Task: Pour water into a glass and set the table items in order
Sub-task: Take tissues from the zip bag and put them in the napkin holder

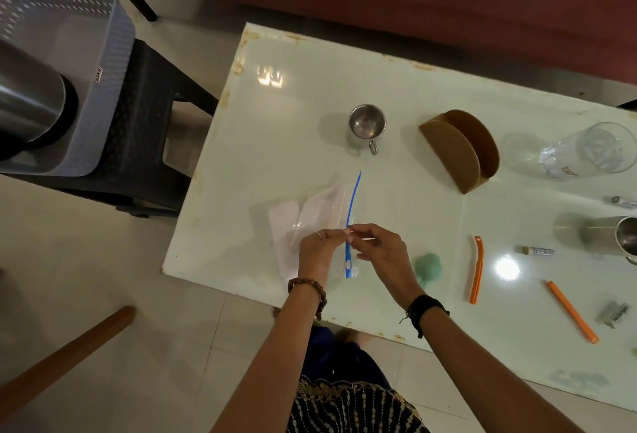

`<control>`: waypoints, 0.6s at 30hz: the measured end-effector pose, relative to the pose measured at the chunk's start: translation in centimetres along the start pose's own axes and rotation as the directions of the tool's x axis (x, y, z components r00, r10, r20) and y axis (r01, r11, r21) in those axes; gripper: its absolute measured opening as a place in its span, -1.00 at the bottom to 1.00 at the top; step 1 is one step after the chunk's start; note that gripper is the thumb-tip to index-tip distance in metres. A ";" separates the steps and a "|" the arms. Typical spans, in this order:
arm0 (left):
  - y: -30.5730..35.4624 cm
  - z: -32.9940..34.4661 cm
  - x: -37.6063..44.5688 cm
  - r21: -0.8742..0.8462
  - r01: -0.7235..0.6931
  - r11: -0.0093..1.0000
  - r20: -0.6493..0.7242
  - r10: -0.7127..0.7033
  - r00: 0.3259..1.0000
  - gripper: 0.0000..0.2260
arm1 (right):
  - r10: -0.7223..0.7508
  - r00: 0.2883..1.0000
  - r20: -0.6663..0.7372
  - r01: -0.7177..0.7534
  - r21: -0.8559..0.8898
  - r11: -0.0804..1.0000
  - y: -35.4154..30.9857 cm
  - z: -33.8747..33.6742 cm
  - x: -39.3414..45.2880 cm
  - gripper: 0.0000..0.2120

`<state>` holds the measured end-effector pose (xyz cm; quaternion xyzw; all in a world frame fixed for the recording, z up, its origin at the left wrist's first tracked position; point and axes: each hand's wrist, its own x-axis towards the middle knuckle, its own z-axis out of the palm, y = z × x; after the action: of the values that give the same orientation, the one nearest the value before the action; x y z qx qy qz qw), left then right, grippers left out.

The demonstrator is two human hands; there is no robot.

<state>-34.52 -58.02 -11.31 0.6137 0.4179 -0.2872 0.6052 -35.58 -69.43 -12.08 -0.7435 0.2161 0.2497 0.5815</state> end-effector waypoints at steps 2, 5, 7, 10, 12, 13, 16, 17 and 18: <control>-0.1 -0.3 -0.1 -0.033 -0.005 0.999 0.019 0.006 1.000 -0.89 | 0.001 1.000 0.010 -0.001 -0.005 1.000 0.0 0.1 0.1 -0.81; -0.1 -0.6 -0.2 -0.048 0.000 0.999 0.025 0.002 1.000 -0.89 | 0.006 1.000 0.006 -0.006 -0.018 1.000 0.0 0.2 0.2 -0.83; -0.2 -0.7 -0.2 -0.053 0.000 0.999 0.034 0.002 0.999 -0.91 | 0.008 1.000 0.001 -0.008 -0.045 0.999 0.1 0.3 0.3 -0.84; -0.6 -0.6 0.0 -0.053 -0.033 0.998 0.036 0.035 0.999 -0.84 | 0.012 1.000 0.002 -0.012 -0.072 0.997 0.0 0.5 0.4 -0.83; -0.8 -0.4 0.1 -0.038 -0.050 0.998 0.003 0.050 0.999 -0.82 | -0.008 1.000 0.012 0.009 -0.107 0.994 -0.1 0.5 0.5 -0.81; -0.8 -0.3 0.2 -0.031 -0.060 0.998 -0.022 0.059 0.998 -0.80 | -0.023 1.000 0.018 0.025 -0.132 0.991 -0.2 0.6 0.6 -0.81; -1.3 0.2 0.5 -0.020 -0.112 0.994 -0.075 0.110 0.991 -0.79 | -0.059 0.998 0.023 0.062 -0.175 0.983 -0.3 0.5 0.6 -0.80; -1.4 0.2 0.4 -0.023 -0.121 0.992 -0.079 0.118 0.990 -0.80 | -0.067 0.998 0.021 0.070 -0.172 0.983 -0.3 0.4 0.5 -0.80; -1.5 0.2 0.4 -0.027 -0.125 0.992 -0.081 0.123 0.989 -0.80 | -0.074 0.997 0.019 0.076 -0.167 0.983 -0.3 0.3 0.4 -0.80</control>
<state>-35.60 -58.29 -12.48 0.6398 0.4072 -0.2177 0.6145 -35.11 -69.10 -12.19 -0.7957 0.1625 0.2498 0.5273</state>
